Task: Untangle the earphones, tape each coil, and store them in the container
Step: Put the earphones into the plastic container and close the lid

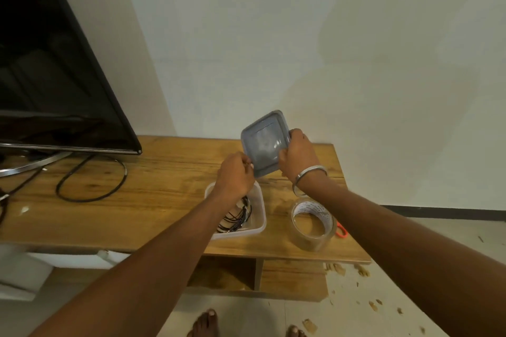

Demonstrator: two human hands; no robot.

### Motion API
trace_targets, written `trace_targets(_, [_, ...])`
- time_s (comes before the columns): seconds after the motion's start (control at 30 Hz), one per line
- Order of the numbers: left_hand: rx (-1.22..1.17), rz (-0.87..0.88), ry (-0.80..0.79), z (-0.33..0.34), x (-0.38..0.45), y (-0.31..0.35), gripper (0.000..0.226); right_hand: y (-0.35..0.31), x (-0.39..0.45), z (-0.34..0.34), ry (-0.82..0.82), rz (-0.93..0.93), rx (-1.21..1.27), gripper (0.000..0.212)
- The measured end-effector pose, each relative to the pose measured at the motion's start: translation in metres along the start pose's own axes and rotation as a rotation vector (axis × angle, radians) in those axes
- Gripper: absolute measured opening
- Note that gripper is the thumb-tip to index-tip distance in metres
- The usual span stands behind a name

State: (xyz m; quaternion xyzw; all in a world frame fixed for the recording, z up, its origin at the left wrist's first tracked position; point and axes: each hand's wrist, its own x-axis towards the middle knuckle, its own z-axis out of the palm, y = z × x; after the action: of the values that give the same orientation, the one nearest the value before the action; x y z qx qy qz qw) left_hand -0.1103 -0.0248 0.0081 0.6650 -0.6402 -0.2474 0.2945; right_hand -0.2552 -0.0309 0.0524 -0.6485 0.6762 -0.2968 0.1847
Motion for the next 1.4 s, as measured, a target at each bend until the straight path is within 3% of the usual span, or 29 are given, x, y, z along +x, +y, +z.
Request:
trace_targets(0.17, [-0.054, -0.117, 0.1, -0.028, -0.019, -0.005, 0.024, -0.021, -0.021, 0.01, -0.002, 0.082, 0.139, 0.025])
trace_targets(0.3, [-0.048, -0.177, 0.077, -0.047, -0.04, -0.02, 0.025, -0.021, -0.046, 0.021, -0.083, 0.161, 0.218, 0.017])
trace_targets(0.73, [0.107, -0.19, 0.069, -0.055, -0.094, -0.049, 0.027, -0.019, -0.088, 0.053, -0.305, 0.195, -0.19, 0.031])
trace_targets(0.93, [0.18, -0.162, 0.052, -0.057, -0.101, -0.056, 0.025, -0.017, -0.096, 0.059, -0.268, 0.177, -0.263, 0.031])
trace_targets(1.2, [0.066, -0.184, 0.015, -0.05, -0.105, -0.062, 0.032, -0.011, -0.102, 0.061, -0.301, 0.202, -0.26, 0.032])
trace_targets(1.4, [-0.173, -0.354, -0.014, -0.049, -0.101, -0.065, 0.046, -0.01, -0.099, 0.061, -0.369, 0.231, -0.284, 0.028])
